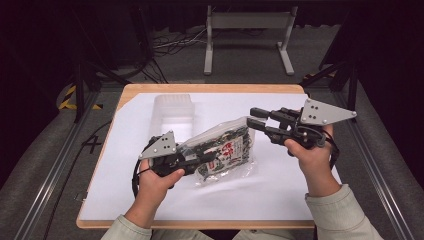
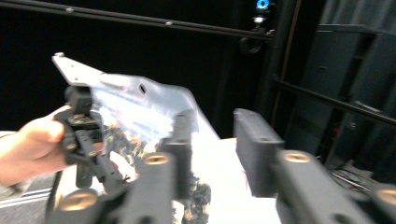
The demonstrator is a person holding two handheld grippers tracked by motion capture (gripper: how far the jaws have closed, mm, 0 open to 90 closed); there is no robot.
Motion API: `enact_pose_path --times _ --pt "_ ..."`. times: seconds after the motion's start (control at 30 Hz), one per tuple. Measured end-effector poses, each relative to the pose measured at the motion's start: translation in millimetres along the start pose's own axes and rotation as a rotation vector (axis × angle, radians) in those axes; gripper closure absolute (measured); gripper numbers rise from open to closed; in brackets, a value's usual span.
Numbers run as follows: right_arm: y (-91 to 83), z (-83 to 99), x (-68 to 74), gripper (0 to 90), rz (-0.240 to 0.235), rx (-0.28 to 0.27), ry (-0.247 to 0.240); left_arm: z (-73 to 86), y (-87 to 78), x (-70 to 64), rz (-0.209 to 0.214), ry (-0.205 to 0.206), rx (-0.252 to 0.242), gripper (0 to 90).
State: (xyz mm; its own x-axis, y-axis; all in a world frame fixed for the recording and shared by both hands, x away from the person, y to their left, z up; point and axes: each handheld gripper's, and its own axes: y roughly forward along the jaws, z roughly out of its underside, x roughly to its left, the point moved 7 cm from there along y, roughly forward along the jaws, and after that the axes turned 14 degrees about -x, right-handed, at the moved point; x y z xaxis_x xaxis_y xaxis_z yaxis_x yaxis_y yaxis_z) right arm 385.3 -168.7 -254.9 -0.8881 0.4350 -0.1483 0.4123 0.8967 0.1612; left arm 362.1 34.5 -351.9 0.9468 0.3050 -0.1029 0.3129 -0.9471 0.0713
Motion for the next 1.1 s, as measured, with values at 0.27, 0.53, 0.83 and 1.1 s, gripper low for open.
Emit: enact_pose_path --times 0.27,0.53,0.83,1.1 --pt "-16.0 5.2 -7.5 33.1 0.084 0.042 -0.037 -1.8 -4.0 3.8 -0.026 -0.001 0.000 72.4" --pt "-43.7 26.2 -21.6 30.2 0.142 0.130 0.012 -7.0 -9.8 6.3 -0.050 0.015 -0.007 72.3" --pt "-77.0 52.2 -40.6 26.7 0.252 0.190 0.031 -11.0 -13.7 7.6 -0.063 0.027 -0.016 72.2" --pt "-92.1 67.3 -49.9 25.1 0.307 0.225 0.058 -13.9 -16.7 8.6 -0.073 0.033 -0.021 72.2"
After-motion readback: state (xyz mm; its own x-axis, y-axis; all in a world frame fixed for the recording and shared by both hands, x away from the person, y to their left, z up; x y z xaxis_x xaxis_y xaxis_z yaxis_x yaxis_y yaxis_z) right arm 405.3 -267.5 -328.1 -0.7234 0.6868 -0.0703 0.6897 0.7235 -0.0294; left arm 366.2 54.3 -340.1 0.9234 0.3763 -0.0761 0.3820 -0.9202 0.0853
